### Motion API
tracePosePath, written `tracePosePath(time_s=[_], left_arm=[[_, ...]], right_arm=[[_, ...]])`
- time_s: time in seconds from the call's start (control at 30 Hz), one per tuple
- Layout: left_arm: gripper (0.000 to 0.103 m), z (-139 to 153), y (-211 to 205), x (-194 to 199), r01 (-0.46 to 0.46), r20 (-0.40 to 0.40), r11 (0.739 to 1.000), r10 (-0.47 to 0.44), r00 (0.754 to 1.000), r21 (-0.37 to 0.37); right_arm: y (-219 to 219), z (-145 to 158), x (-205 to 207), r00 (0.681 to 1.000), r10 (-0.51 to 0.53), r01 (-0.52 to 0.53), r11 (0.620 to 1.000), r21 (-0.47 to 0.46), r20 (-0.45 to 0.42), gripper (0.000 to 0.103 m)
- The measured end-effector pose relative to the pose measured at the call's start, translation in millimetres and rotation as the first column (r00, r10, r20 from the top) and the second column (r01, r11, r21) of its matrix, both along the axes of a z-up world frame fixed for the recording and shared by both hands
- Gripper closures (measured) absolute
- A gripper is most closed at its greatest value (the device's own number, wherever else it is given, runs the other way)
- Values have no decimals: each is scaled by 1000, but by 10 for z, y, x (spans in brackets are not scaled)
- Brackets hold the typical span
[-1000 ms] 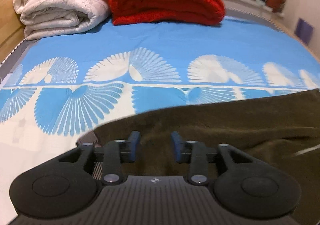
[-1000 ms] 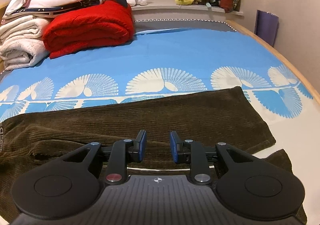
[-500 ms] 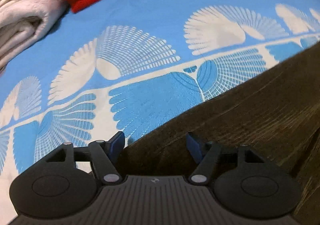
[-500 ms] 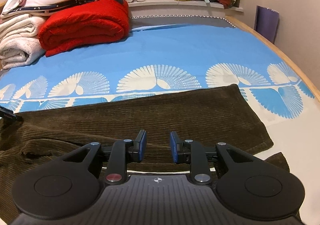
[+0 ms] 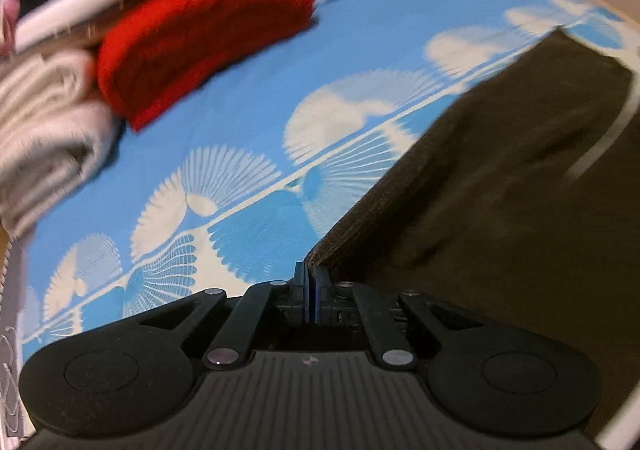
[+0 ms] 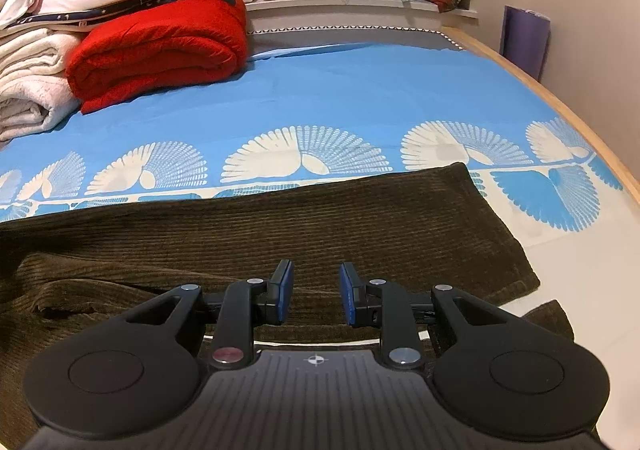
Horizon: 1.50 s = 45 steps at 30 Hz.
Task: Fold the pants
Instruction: 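Grasp the grey waistband with the left gripper while the right gripper grasps the pant legs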
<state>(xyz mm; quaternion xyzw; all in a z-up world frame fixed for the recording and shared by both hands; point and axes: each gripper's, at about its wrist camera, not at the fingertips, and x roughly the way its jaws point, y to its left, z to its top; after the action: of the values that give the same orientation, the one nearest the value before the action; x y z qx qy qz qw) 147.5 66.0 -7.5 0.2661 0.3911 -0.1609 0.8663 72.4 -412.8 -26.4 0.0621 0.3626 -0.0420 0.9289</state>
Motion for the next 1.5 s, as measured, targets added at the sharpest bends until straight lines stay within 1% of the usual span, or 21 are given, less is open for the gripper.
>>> tracePosePath(time_s=[0.1,0.2,0.27,0.3,0.33,0.37,0.43,0.5,0.57,0.7,0.77,0.8,0.87,0.93,1.1,1.17,1.23,1.37,1.4,1.43,1.5], left_arm=[[101,92,-132,-749,38,30,999,-37,999,-26],[101,-161,-209,-1328,50,24,998,-49,998,-42],[96,-413,-185,-1498,-3,-20,999,2,1000,-48],[96,-495,-135,-1542,-59,-53,996,56,997,-60],[90,-502,-52,-1569,-119,-72,989,113,991,-91],[84,-453,67,-1598,-172,-87,973,160,983,-156],[57,-320,376,-1641,-260,-145,907,223,964,-332],[54,-293,624,-1603,-347,-245,830,262,934,-436],[54,-358,791,-1491,-436,-348,758,290,892,-485],[50,-701,992,-1270,-623,-530,628,366,765,-466],[49,-835,1069,-1181,-690,-582,558,396,710,-462],[47,-876,1127,-1152,-715,-597,532,415,687,-454],[45,-958,1197,-1073,-759,-616,494,456,642,-425],[42,-1003,1301,-1005,-790,-631,457,483,607,-409],[41,-1106,1519,-886,-851,-665,351,532,524,-391],[41,-1093,1561,-831,-862,-665,325,548,507,-389],[41,-1076,1579,-768,-869,-652,310,575,495,-386],[46,-1005,1653,-734,-885,-634,263,622,459,-383],[56,-971,1661,-726,-885,-619,265,637,459,-383],[63,-932,1659,-712,-882,-597,279,654,465,-381],[70,-849,1640,-707,-870,-556,317,674,487,-377]], right_arm=[[-8,33,-89,1000,-12,12,1000,3,4,76],[-23,74,-174,1000,-27,27,1000,7,8,76],[-22,89,-228,999,-34,34,999,13,5,76],[-17,95,-254,999,-35,35,999,16,4,76],[-9,100,-279,999,-35,35,999,17,3,76],[1,101,-302,999,-36,36,999,16,1,76],[25,96,-343,999,-35,35,999,13,-7,76],[51,88,-371,1000,-25,25,1000,5,-11,76],[77,86,-361,1000,-19,19,1000,-15,-7,76],[42,73,-303,998,-58,58,998,6,5,76],[5,67,-257,996,-93,92,995,49,14,76],[-6,64,-232,994,-107,106,992,69,19,76],[-26,53,-167,991,-132,128,986,103,30,77],[-26,22,-72,989,-142,137,982,134,34,77],[-28,-129,217,989,-148,142,959,246,5,76],[-25,-234,377,988,-154,155,940,305,-27,74],[19,-363,542,987,-146,161,923,349,-67,71],[162,-612,883,981,-149,186,906,380,-127,69],[192,-678,973,978,-157,200,898,392,-140,68],[208,-734,1043,975,-164,211,890,404,-149,68],[254,-846,1190,970,-176,232,881,412,-169,68]])
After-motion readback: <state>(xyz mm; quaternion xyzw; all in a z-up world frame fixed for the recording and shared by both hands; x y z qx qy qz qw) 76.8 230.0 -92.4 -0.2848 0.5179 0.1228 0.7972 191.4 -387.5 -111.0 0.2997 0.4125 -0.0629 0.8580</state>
